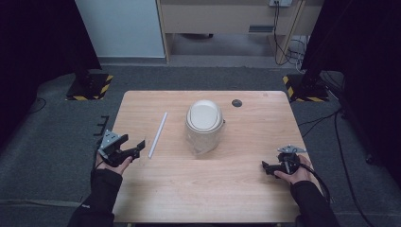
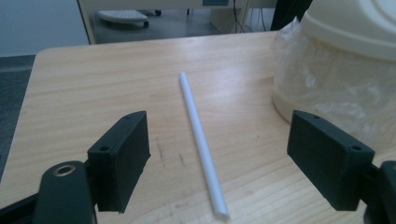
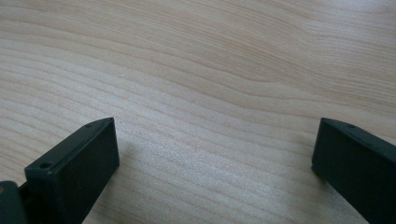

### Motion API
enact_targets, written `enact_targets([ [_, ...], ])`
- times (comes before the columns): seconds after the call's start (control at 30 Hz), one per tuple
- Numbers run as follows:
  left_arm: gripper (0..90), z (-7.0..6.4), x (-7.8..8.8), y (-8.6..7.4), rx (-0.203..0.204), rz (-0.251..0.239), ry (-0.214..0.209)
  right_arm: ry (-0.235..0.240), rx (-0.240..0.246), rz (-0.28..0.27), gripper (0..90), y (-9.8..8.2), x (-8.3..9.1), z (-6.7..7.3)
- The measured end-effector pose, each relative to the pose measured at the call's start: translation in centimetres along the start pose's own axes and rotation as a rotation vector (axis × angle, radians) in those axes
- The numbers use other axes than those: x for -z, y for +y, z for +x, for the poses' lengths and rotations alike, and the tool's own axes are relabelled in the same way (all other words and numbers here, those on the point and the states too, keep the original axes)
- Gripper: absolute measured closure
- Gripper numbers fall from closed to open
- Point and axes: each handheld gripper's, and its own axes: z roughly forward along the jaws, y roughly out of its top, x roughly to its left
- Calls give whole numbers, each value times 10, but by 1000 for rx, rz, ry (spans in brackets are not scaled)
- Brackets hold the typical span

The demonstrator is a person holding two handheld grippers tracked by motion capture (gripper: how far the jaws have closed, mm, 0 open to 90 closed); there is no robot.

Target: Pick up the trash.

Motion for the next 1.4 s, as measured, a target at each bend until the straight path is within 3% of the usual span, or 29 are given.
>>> enact_targets([
  [0.2,227,-12,-10,26,-14,-50,-18,-1,-1,1,9,0,0,0],
  [0.37,226,-37,-31,51,-59,-85,-51,-3,-3,0,9,0,0,0],
  [0.53,227,-52,-47,64,-45,-111,-82,-1,-2,3,8,0,0,0],
  [0.6,226,-63,-61,70,-55,-111,-96,-2,-3,3,8,0,0,0],
  [0.87,204,-84,-96,75,-33,-96,-133,-3,-4,4,8,0,0,0],
  [1.03,184,-100,-118,77,-43,-56,-152,-3,-4,4,8,0,0,0],
  [1.1,167,-102,-121,76,-37,-54,-160,-3,-4,4,8,0,0,0],
  [1.3,154,-109,-137,68,-71,26,-150,-4,-5,4,8,0,0,0],
  [1.4,153,-110,-140,65,-67,35,-150,-4,-5,4,8,0,0,1],
])
